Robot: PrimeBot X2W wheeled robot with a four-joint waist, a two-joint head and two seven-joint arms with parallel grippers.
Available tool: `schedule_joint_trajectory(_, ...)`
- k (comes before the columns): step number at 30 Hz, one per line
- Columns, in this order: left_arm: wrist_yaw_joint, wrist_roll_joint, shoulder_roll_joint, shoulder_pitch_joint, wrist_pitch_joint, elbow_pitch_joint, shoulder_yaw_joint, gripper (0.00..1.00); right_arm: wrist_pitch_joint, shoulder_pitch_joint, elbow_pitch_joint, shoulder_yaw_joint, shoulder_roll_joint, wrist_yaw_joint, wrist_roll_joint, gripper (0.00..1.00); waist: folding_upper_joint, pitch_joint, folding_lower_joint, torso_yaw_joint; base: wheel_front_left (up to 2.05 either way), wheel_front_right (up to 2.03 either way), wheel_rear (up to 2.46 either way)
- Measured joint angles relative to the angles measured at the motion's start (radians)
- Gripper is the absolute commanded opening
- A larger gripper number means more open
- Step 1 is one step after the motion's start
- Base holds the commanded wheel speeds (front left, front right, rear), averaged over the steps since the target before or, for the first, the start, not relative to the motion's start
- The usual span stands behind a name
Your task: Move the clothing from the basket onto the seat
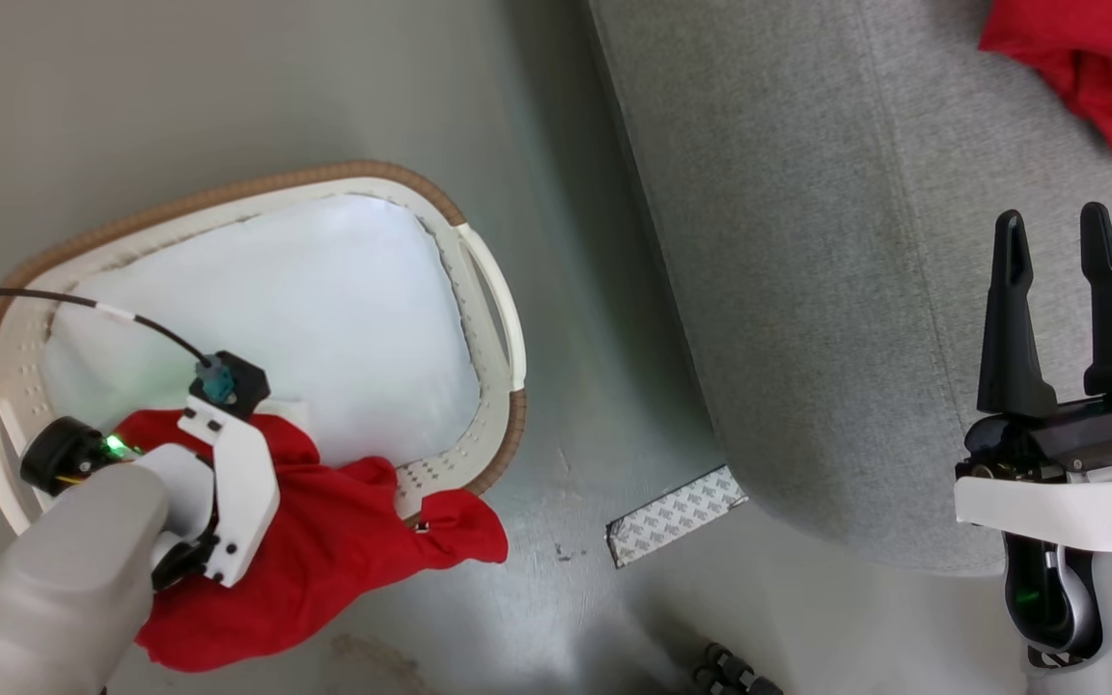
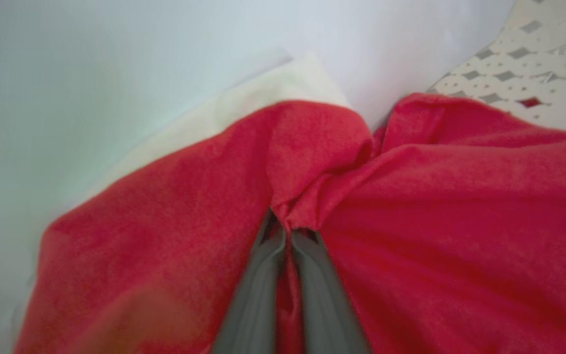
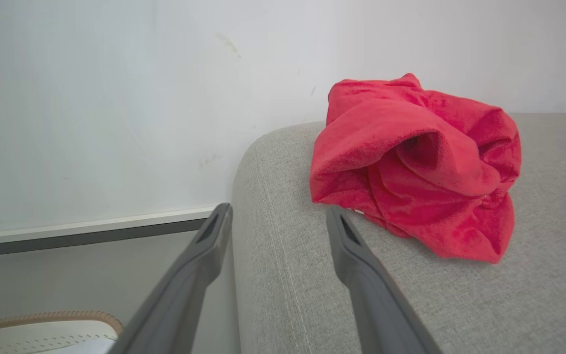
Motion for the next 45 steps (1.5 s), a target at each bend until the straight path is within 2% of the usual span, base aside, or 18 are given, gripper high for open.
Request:
schedule_joint_trajectory(3, 0.0, -0.027, 0.002, 0.0, -0.03, 0.004, -0.007, 0.0, 0.0, -0.007, 0.008, 0.005, 0.0, 0.0, 0.0, 1.0, 0.0, -0.019, 0.0, -0.004, 0.0, 0.0, 0.0)
schedule_joint_trajectory(7, 0.0, -0.07, -0.026, 0.016, -0.064, 0.007, -0.019, 0.0, 0.0, -0.01, 0.017, -0.008, 0.0, 0.0, -0.011, 1.0, 0.0, -0.063, 0.0, 0.002, 0.0, 0.0, 0.0)
schedule_joint_trajectory(20, 0.0, -0.162, -0.164, 0.107, -0.292, 0.005, -0.059, 0.0, 0.0, 0.042, 0.061, -0.047, -0.002, 0.0, -0.099, 1.0, 0.0, -0.318, -0.0002, 0.063, 0.0, 0.0, 0.0)
schedule_joint_trajectory(29, 0.0, -0.227, -0.236, 0.173, -0.467, -0.053, -0.062, 0.0, 0.0, 0.102, 0.114, -0.025, -0.077, 0.0, -0.086, 1.0, 0.0, -0.533, -0.0004, 0.133, 0.0, 0.0, 0.0)
schedule_joint_trajectory(37, 0.013, -0.246, -0.226, 0.184, -0.567, -0.171, -0.035, 0.0, 0.0, 0.145, 0.133, 0.025, -0.109, 0.0, -0.035, 1.0, 0.0, -0.666, -0.0005, 0.225, 0.0, 0.0, 0.0)
schedule_joint_trajectory(45, 0.092, -0.209, -0.177, 0.159, -0.592, -0.412, 0.056, 0.0, 0.0, 0.171, 0.144, 0.073, -0.125, 0.0, 0.014, 1.0, 0.0, -0.73, -0.0004, 0.31, 0.0, 0.0, 0.0)
